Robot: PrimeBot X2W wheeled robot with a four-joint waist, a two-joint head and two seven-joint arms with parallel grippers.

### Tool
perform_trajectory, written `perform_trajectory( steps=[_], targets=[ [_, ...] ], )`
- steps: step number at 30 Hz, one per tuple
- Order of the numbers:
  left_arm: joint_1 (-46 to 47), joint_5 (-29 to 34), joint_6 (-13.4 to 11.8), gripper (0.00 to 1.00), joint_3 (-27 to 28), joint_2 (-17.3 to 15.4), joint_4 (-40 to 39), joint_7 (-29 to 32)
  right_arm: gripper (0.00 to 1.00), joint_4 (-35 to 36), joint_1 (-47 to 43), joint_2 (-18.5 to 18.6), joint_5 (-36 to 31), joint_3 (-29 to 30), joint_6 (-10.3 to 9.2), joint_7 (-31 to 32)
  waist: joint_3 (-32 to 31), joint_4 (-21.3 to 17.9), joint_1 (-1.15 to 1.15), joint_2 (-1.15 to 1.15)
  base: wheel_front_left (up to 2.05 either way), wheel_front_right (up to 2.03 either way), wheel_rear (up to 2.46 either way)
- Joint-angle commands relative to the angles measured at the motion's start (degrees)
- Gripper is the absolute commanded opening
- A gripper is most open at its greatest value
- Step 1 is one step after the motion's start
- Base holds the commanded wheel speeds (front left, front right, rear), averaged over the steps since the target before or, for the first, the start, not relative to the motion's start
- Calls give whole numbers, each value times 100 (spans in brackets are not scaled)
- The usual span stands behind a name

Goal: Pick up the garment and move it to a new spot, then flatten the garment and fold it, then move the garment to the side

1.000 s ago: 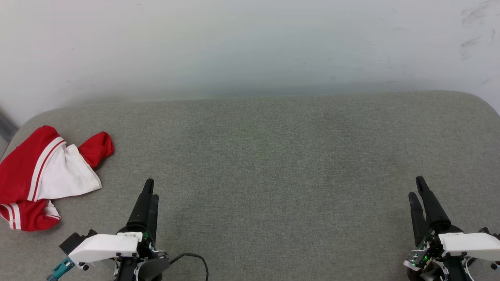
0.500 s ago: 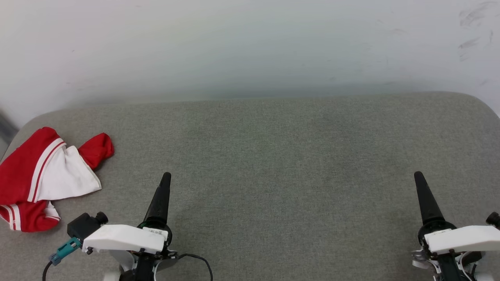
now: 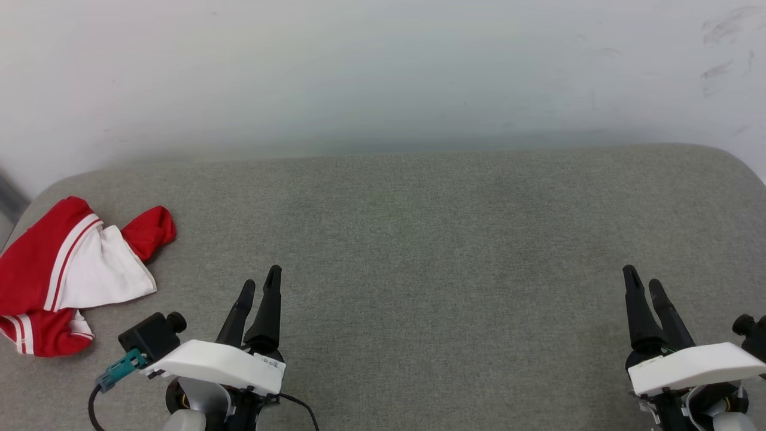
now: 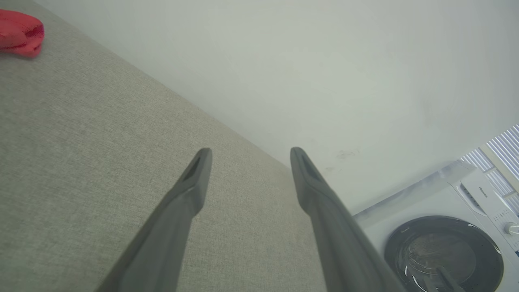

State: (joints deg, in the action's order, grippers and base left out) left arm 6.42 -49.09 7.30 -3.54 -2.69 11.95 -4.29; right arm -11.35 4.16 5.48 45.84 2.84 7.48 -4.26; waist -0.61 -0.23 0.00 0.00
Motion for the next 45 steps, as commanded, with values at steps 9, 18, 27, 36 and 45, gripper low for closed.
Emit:
perform_trajectory(
  steps=[9,18,27,36,45],
  targets=[
    [248,1073,-83,100,-212,-23,71,-209,100,-33,156,67,-1183,-62,2,-208,-18,-9,0,0,0,0,0],
    [339,1763,-196,100,-323,-43,226,-358,100,-143,203,48,-1927,-141,1,-300,-36,-37,0,0,0,0,0],
    [359,2263,-311,100,-375,-80,282,-475,100,-175,224,76,-2388,-198,1,-289,-55,-45,0,0,0,0,0],
    [300,2771,-414,100,-413,-122,314,-607,100,-164,228,95,-2888,-224,1,-310,-73,-42,0,0,0,0,0],
    [263,3231,-461,100,-463,-132,361,-721,100,-122,241,111,-3337,-216,1,-320,-76,-24,0,0,0,0,0]
  ],
)
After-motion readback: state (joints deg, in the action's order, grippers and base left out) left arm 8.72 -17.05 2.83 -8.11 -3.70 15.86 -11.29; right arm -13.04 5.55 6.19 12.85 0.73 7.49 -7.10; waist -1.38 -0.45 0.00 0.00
